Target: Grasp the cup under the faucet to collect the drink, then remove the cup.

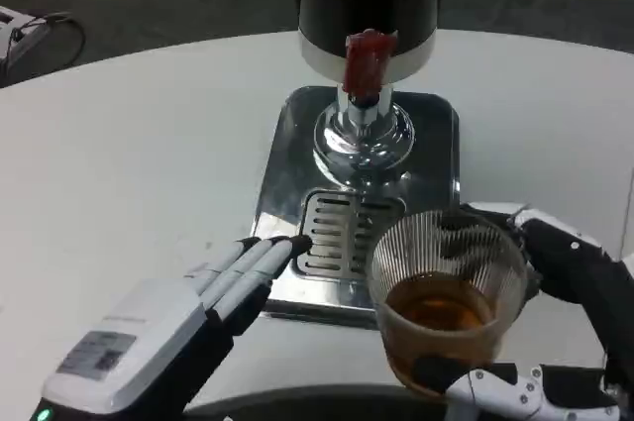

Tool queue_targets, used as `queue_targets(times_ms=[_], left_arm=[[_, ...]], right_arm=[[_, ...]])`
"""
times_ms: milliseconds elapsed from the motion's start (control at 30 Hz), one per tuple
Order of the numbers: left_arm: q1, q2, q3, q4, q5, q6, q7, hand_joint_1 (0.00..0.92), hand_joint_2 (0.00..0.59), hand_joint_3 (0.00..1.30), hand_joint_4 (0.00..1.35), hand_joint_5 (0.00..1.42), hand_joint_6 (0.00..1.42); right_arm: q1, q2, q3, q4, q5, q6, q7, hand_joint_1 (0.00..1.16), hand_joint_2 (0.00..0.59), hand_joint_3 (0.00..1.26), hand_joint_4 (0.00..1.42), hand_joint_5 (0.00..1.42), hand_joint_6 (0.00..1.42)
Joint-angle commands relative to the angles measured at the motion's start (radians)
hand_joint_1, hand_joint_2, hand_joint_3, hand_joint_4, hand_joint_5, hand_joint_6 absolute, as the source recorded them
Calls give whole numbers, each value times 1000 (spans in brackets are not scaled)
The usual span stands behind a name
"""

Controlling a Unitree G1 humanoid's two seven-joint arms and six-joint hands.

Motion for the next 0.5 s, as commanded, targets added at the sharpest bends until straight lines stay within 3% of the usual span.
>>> queue_targets(times_ms=[33,500], left_arm=[[18,-1,4,-13,12,8,-11,0,42,38,0,0,108],[28,-3,5,-21,13,21,-11,0,42,43,0,0,108]], right_arm=[[13,2,-3,-30,28,-65,2,919,172,770,853,980,847],[9,1,-18,-26,39,-76,8,919,172,779,853,992,858]])
